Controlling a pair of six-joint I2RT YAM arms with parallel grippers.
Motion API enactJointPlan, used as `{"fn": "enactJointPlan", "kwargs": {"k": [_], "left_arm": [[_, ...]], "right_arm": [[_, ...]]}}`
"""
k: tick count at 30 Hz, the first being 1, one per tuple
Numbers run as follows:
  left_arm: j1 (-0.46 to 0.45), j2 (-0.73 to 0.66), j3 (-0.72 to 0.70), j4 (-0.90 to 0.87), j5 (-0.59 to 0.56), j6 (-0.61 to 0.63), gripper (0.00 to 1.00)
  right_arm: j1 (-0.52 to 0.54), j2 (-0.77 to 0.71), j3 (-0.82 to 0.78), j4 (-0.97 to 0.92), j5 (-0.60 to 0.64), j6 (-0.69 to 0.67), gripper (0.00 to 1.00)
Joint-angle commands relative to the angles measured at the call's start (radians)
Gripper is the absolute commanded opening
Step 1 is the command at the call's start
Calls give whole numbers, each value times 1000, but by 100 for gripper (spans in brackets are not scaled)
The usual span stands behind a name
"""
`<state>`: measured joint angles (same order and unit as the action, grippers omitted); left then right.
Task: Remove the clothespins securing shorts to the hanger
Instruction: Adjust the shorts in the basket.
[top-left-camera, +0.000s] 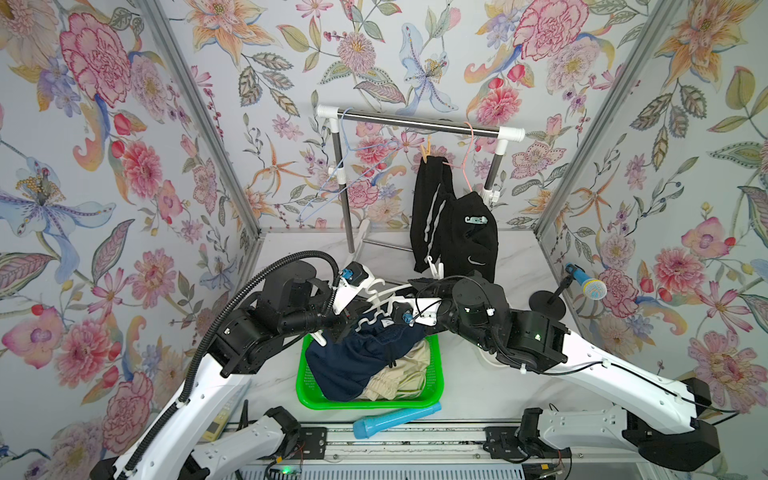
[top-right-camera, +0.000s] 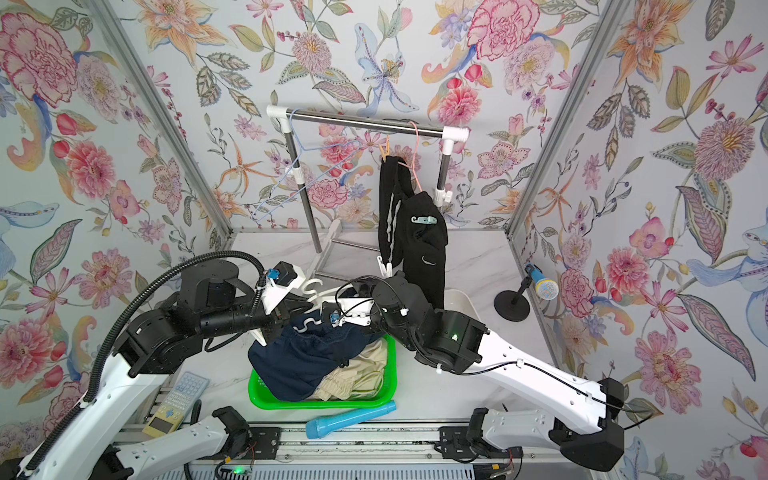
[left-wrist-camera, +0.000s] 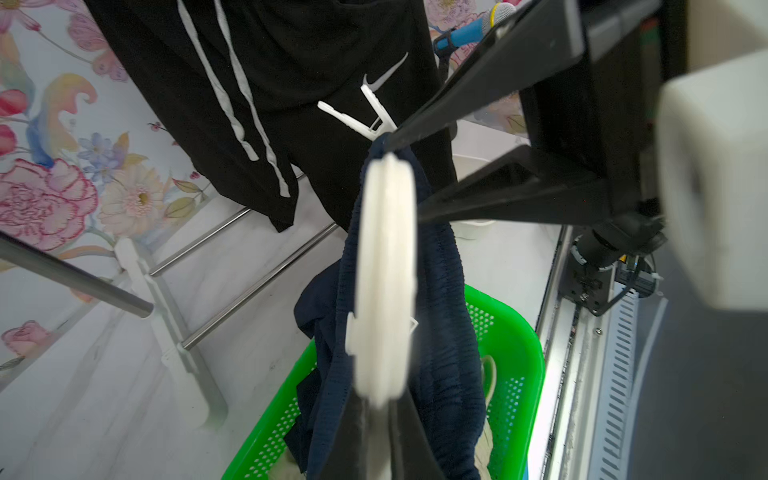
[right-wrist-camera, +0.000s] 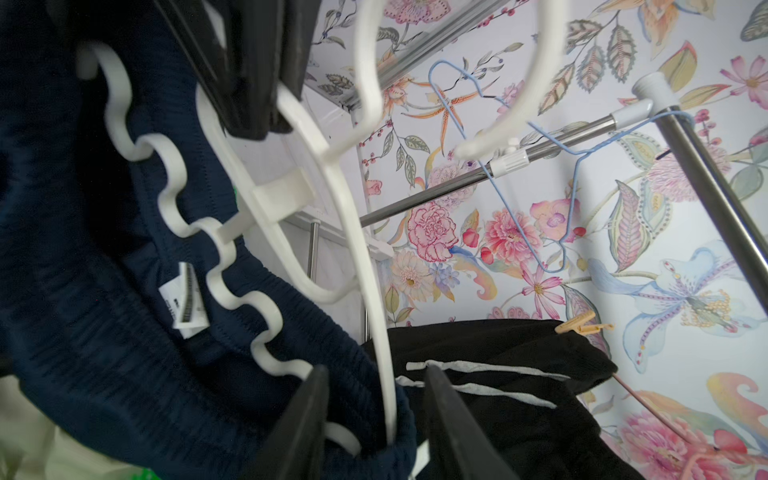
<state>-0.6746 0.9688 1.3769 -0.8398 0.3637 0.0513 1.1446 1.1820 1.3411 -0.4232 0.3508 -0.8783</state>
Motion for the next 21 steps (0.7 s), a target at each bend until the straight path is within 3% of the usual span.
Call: {"fn": "enactJointPlan", "kwargs": {"k": [1,6,10,16,21], "left_arm": [[-5,-62,24,99,-118,57,0],[-4,-96,101,107,-229,102,0],[-5,-92,156,114,-338,151,0],[-5,-90,310,113,-344,212,0],[-4,-111,327,129,-313,239,0]], "right_arm": [[11,-44,43,40,-27,87,69],[36,-114,81,60,-75,241,89],[44,-155,125,90,-44,404,100],[43,-220,158,95,251,657,99],[44,-339,80,66,570,872,99]]}}
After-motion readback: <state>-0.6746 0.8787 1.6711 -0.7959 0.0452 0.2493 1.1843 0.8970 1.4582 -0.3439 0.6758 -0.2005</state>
